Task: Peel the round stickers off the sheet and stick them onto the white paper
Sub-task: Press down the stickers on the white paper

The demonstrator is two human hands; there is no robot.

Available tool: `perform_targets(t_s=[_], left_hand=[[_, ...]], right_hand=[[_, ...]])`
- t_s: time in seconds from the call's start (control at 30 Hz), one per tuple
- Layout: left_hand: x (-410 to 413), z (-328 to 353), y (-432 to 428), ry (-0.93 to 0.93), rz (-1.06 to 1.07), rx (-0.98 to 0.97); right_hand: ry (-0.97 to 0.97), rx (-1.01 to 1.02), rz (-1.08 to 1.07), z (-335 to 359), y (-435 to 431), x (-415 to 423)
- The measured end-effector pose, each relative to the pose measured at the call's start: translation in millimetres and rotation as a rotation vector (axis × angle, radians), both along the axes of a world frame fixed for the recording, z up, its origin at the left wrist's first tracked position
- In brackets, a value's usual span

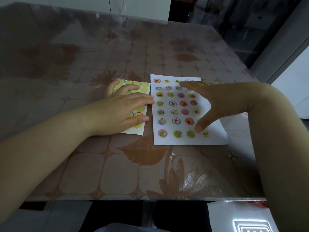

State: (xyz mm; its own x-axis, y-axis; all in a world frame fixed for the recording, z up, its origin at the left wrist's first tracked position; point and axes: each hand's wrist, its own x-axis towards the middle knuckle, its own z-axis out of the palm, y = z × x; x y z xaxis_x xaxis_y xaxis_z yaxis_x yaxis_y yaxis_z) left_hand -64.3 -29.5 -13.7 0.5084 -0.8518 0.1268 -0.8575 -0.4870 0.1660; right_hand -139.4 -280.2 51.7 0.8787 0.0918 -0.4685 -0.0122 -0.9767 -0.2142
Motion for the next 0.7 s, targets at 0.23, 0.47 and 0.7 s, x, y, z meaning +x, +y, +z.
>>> perform_targets(t_s=[0.23,0.47,0.7], left_hand=[[1.0,-0.1,0.0,0.000,-0.003,-0.005],[-0.1,2.2,-0.6,-0.005,0.005,0.016],[-0.8,2.2,-0.5,-0.010,0.007,0.015]], right_hand=[[0.013,-0.036,0.050,-6.1,12.0,2.3],[-0.065,-0.033,0.102,-13.9,36.1,5.7],[-0.101,0.045,0.095,-9.3,28.8,2.9]])
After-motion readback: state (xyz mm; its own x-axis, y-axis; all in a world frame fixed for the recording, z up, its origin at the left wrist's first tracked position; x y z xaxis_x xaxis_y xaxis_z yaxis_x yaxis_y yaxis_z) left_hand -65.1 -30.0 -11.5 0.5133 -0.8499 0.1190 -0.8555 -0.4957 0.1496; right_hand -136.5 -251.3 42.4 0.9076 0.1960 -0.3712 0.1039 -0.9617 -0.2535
